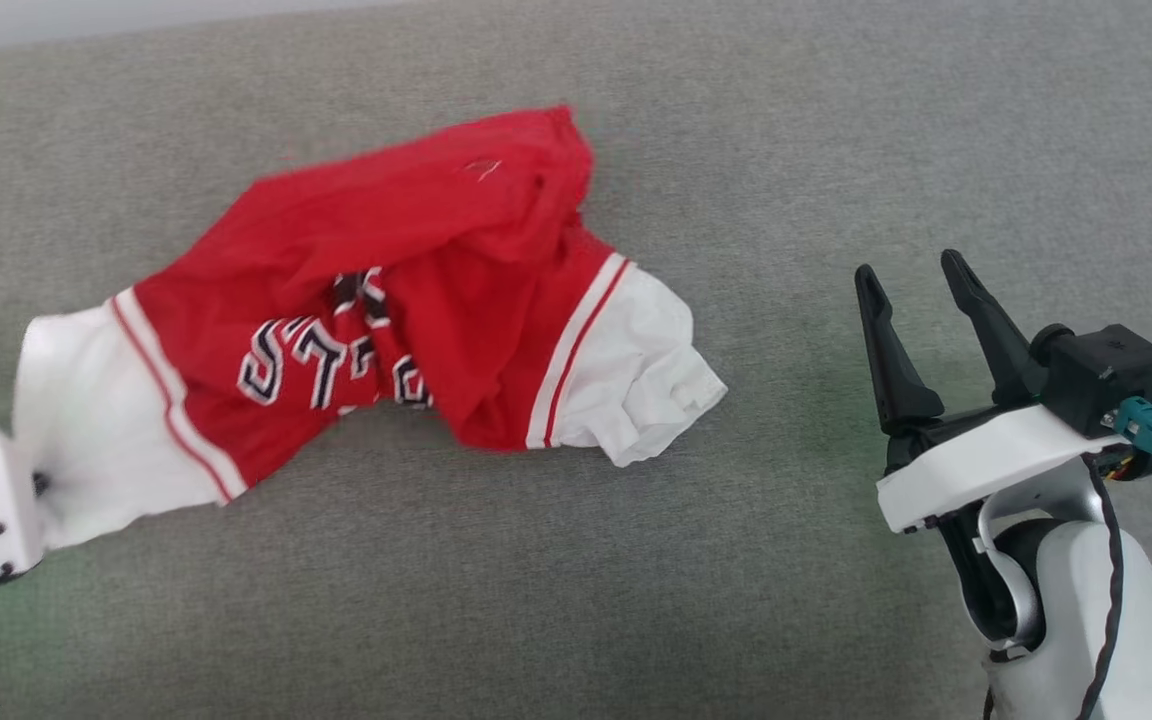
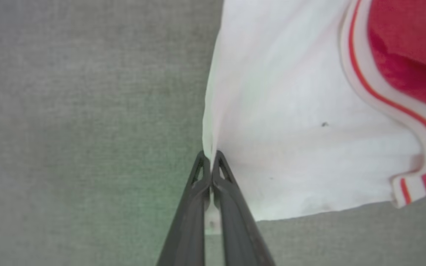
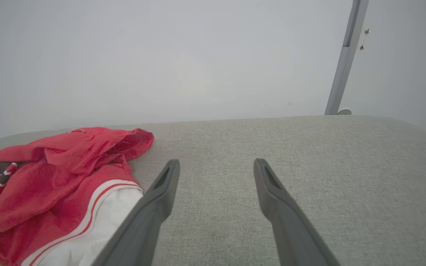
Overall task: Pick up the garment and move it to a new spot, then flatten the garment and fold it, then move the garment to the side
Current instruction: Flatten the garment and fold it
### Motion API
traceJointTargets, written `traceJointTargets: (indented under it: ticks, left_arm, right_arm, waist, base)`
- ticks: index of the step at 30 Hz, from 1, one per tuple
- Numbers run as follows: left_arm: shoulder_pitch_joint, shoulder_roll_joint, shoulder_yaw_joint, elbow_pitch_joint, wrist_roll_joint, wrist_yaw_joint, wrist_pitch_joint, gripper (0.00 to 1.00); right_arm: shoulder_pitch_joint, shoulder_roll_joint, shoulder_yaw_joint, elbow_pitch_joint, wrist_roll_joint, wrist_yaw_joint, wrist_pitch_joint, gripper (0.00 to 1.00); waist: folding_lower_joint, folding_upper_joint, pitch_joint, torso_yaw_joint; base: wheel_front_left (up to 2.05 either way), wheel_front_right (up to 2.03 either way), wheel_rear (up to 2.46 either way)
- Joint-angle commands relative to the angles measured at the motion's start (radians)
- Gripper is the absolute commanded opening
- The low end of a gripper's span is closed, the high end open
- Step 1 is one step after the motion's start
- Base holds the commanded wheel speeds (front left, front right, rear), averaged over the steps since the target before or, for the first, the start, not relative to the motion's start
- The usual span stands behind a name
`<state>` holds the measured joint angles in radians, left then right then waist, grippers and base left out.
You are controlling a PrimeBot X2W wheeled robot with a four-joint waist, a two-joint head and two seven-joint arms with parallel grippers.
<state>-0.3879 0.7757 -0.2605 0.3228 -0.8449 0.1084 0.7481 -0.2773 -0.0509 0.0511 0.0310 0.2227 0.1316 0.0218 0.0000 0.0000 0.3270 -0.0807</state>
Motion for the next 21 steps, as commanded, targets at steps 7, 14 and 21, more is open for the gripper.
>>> traceJointTargets:
  ticks: [7, 14, 21]
  left_arm:
    - [0.113, 0.093, 0.047, -0.136, 0.013, 0.091, 0.033, 0.0]
    - [0.157, 0.068, 0.058, -0.182, 0.006, 0.089, -0.023, 1.0]
    - [0.173, 0.016, 0.07, -0.248, 0.031, 0.06, -0.19, 1.0]
  right_arm:
    - [0.016, 0.0, -0.003, -0.013, -0.006, -0.002, 0.023, 1.0]
    - [0.028, 0.0, 0.039, -0.008, 0.008, -0.002, 0.06, 1.0]
    - [0.043, -0.023, 0.162, 0.005, 0.039, -0.002, 0.188, 1.0]
  waist:
    - [0.0, 0.0, -0.011, 0.017]
    - [0.0, 0.0, -0.029, 0.029]
    - [0.0, 0.0, -0.066, 0.061]
  base:
    - [0.0, 0.0, 0.0]
    - [0.0, 0.0, 0.0]
    - [0.0, 0.0, 0.0]
